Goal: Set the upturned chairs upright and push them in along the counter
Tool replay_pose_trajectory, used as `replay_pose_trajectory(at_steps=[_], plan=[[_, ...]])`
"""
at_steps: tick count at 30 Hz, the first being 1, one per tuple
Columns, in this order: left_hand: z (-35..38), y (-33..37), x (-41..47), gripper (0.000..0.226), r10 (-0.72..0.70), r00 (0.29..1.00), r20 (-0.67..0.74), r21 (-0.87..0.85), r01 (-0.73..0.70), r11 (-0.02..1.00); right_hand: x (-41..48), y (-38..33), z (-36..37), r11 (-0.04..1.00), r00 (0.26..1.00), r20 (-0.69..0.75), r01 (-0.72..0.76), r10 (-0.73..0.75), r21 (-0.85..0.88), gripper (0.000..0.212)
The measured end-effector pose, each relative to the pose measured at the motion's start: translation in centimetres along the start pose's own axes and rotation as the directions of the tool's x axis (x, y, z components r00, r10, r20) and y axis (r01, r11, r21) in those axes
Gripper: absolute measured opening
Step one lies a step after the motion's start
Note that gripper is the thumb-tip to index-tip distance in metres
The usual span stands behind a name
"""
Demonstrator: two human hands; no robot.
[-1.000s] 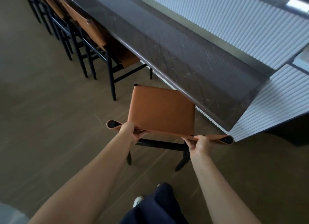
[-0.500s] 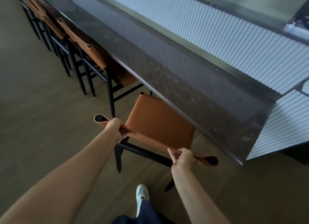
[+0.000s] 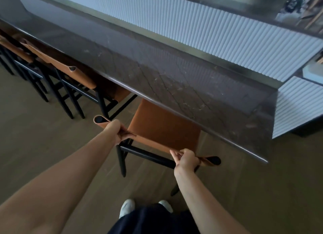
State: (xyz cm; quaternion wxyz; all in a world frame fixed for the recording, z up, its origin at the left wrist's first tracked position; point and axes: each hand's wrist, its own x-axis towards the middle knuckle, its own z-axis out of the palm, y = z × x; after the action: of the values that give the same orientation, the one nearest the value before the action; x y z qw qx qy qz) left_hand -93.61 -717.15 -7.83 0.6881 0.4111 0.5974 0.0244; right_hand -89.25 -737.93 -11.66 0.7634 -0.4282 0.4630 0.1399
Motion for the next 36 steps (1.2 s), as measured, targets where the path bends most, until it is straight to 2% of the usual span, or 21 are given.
replay_pose_trajectory(at_steps=[3, 9, 12, 20, 33, 36], plan=[[-1.1, 1.4, 1.3, 0.018, -0.017, 0.999, 0.038, 0.013, 0.017, 1.000, -1.0, 1.5, 1.4, 0.999, 0.999, -0.032, 0.010, -0.008, 0.048, 0.040], [-2.3, 3.9, 3.3, 0.021, -0.043, 0.995, 0.088, 0.021, 0.041, 0.999, -1.6, 4.1, 3.8, 0.993, 0.999, -0.035, 0.029, -0.025, 0.111, 0.039], [-2.8, 4.9, 4.4, 0.024, -0.050, 0.989, 0.138, 0.048, 0.044, 0.998, -1.2, 5.1, 4.8, 0.991, 0.998, -0.044, 0.045, -0.039, 0.128, 0.048], [-4.5, 7.7, 9.0, 0.023, -0.081, 0.962, 0.259, 0.094, 0.059, 0.994, -1.7, 8.5, 6.7, 0.984, 0.997, -0.054, 0.065, -0.057, 0.163, 0.055], [-8.0, 9.1, 13.9, 0.028, -0.115, 0.956, 0.269, 0.089, 0.094, 0.992, -2.6, 13.0, 8.4, 0.994, 0.998, -0.061, 0.003, 0.004, 0.109, 0.048], [-8.4, 9.0, 14.1, 0.019, -0.112, 0.955, 0.275, 0.095, 0.089, 0.991, -2.6, 12.7, 8.5, 0.996, 0.998, -0.065, -0.006, 0.012, 0.093, 0.046]])
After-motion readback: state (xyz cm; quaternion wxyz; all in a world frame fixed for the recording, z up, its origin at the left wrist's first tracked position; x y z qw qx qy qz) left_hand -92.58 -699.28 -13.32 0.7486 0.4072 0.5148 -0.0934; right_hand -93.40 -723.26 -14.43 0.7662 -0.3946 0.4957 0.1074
